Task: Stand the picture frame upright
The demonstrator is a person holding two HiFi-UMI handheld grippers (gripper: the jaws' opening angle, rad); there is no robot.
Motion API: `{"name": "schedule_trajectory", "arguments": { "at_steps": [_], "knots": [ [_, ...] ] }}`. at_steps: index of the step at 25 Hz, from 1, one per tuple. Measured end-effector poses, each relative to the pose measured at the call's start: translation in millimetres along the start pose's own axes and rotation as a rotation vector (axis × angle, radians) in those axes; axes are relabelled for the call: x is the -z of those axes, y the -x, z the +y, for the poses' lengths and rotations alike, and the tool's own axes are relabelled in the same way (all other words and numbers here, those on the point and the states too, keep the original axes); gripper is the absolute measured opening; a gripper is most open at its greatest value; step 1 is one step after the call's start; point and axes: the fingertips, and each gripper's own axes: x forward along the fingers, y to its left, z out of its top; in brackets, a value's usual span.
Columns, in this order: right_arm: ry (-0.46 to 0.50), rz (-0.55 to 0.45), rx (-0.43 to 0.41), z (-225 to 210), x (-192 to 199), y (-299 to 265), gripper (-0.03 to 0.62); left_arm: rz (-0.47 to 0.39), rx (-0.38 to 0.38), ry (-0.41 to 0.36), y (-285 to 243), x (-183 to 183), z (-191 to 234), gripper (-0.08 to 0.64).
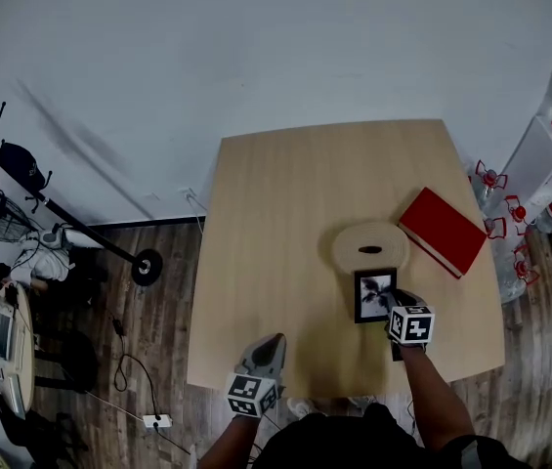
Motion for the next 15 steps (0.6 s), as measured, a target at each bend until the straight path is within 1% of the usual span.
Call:
{"name": "schedule_trajectory", "arguments": {
  "at_steps": [5, 8, 10, 11, 15],
  "knots": [
    [0.001, -0.002, 0.012, 0.5, 3.3, -3.8, 0.066, -0.007, -0.007, 0.002, 8.8, -2.5, -2.6, -0.005],
    [0.009, -0.003, -0.007, 0.4, 4.3, -4.6, 0.067, -0.01, -0.016, 0.0, 13.3, -1.5, -3.1, -0.005],
    [0.037, -0.008, -0.026, 3.2, 4.8, -1.6, 0.15, -0.009, -0.022, -0.003, 16.4, 0.1, -3.4, -0.005],
    [0.053, -0.016, -0.032, 5.0, 3.9, 2.7, 0.168, -0.008, -0.024, -0.005, 18.0, 0.9, -3.5, -0.005],
    [0.116, -0.063, -0.056, 10.5, -6.9, 34.3, 0.172, -0.012, -0.021, -0.016, 22.4, 0.2, -6.0, -0.005]
  ]
}}
